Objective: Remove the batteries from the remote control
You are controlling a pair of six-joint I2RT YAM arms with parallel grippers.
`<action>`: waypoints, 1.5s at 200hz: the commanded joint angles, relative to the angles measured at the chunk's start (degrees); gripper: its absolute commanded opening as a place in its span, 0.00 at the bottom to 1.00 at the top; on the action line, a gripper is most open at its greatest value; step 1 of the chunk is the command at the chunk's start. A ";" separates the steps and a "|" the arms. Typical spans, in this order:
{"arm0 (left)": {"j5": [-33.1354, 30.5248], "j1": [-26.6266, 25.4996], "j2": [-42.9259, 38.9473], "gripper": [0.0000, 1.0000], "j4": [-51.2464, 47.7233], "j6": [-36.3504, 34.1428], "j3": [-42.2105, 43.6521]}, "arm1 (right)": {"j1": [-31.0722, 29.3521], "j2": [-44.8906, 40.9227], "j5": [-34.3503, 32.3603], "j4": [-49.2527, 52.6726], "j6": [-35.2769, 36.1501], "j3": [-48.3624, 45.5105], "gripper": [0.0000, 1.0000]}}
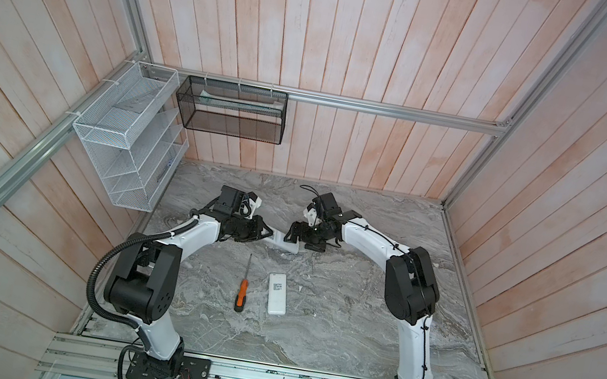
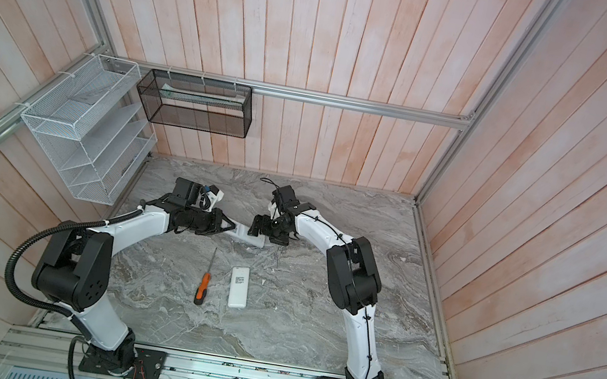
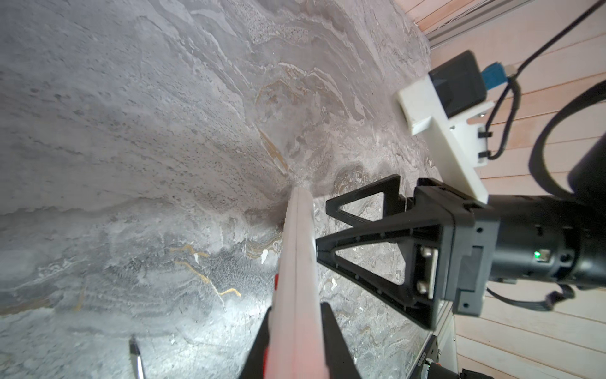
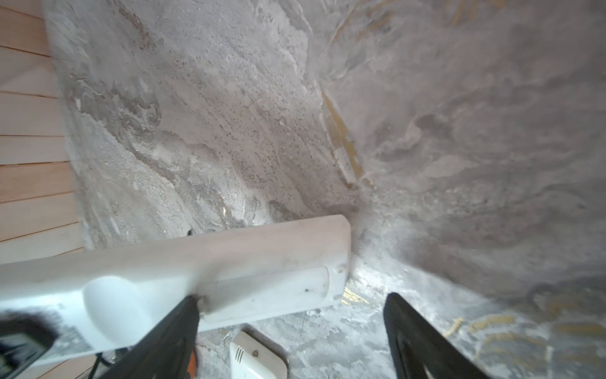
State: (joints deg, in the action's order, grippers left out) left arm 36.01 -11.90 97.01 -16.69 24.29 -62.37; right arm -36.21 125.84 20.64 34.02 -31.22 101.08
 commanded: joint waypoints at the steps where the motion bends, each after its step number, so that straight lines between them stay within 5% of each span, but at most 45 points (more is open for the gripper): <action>1: -2.23 -2.50 2.22 0.00 -5.20 -2.85 0.87 | -3.98 4.87 -8.25 7.61 2.60 3.59 0.90; 37: -4.87 -2.72 1.74 0.00 -6.48 -3.17 -0.13 | -6.33 9.02 -20.96 20.99 2.85 13.94 0.93; 84: -20.31 -5.21 1.08 0.00 -14.70 -5.67 -4.46 | -7.98 14.78 -36.68 40.06 0.44 32.29 0.95; 127: -24.40 -5.68 0.43 0.00 -16.24 -5.82 -5.60 | -7.79 7.63 -39.62 40.86 -1.96 27.82 0.97; 160: -24.45 -5.67 0.63 0.00 -16.58 -5.86 -6.18 | -6.39 -1.93 -33.52 32.77 -3.33 17.39 0.98; 183: -21.26 -5.65 0.24 0.00 -14.67 -5.83 -5.41 | -3.30 -9.70 -12.81 12.79 -0.63 3.39 0.98; 205: -19.29 -5.63 0.72 0.00 -14.37 -5.45 -5.39 | 1.20 -13.37 1.97 -4.97 -6.43 -9.38 0.98; 300: -12.80 -5.68 1.35 0.00 -11.61 -4.70 -3.63 | 4.27 -6.30 14.93 -17.67 -6.66 -13.06 0.97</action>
State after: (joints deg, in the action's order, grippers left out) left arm 23.31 -17.39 96.01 -22.68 20.58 -68.25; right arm -31.75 118.32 31.59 20.21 -37.43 87.53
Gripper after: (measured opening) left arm 0.183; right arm 0.969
